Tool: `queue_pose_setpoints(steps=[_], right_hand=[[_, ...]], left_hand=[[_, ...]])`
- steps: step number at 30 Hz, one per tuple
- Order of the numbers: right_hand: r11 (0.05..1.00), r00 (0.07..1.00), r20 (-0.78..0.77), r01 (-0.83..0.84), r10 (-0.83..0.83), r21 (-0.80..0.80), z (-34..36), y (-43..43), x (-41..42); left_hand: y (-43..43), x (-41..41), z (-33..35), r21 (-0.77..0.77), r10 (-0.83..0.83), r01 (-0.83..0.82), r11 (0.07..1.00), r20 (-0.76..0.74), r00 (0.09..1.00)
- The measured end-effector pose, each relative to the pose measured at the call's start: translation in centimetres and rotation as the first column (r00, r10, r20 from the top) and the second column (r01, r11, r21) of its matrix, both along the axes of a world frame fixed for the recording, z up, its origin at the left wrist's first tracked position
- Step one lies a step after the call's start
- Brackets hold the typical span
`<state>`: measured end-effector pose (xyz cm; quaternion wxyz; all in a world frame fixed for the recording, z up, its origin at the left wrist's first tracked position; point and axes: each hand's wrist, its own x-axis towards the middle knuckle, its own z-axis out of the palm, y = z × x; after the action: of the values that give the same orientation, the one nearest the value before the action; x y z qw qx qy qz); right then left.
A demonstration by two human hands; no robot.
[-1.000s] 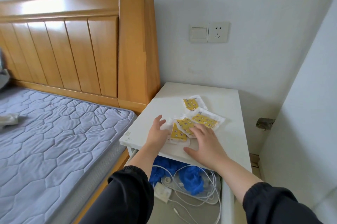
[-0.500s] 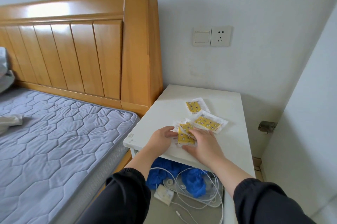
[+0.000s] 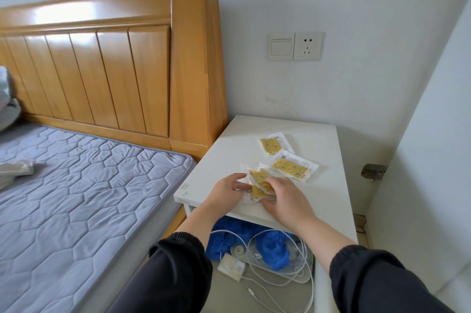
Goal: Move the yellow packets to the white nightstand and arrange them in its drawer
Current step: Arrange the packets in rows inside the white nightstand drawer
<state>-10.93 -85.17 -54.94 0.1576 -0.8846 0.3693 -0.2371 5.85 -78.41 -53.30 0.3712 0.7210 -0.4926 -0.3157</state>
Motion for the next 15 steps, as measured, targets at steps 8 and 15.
queue_pose_setpoints(steps=[8,15], right_hand=[[0.999,0.999,-0.048,-0.028,0.026,-0.033,-0.1,-0.1,0.0],[0.995,0.999,-0.042,0.005,-0.009,-0.099,-0.3,0.3,-0.3]], left_hand=[[-0.1,0.5,-0.1,-0.018,0.027,-0.028,0.999,-0.04,0.999],[0.9,0.2,1.3,0.065,0.032,-0.022,0.998,-0.162,0.986]])
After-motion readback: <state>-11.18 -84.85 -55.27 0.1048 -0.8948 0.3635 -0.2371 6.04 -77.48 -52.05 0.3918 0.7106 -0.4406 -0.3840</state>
